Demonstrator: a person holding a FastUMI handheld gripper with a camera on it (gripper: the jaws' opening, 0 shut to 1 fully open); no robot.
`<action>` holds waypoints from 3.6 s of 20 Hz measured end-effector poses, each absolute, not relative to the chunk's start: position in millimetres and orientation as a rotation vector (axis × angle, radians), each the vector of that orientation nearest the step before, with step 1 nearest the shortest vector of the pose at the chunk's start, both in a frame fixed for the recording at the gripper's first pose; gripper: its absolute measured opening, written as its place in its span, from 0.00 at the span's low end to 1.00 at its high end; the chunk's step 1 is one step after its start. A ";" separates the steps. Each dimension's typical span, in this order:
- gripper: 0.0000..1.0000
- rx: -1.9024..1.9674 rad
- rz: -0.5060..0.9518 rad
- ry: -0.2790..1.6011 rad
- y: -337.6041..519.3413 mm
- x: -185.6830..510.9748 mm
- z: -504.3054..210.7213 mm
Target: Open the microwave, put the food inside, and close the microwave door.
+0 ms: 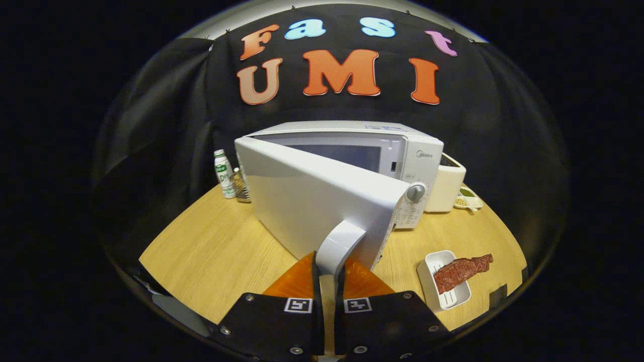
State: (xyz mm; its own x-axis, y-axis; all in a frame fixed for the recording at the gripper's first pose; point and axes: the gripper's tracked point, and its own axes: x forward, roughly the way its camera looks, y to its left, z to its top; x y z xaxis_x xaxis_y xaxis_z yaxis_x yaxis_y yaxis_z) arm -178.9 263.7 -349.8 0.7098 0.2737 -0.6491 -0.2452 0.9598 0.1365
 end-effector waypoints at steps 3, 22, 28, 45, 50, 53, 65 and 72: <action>0.08 0.028 0.354 0.764 293.9 -206.6 -341.0; 0.06 -0.046 0.869 0.672 354.6 -274.2 -222.7; 0.12 0.012 0.671 0.609 269.1 -216.9 -207.5; 0.81 0.218 0.335 1.012 34.0 -170.7 -352.1; 0.88 0.283 0.320 1.078 -1.8 -154.4 -378.1; 0.91 0.319 0.327 1.117 -16.5 -150.9 -395.0; 0.86 0.582 0.374 1.322 -13.1 -144.9 -474.8; 0.27 0.725 0.374 1.323 2.2 -134.4 -482.9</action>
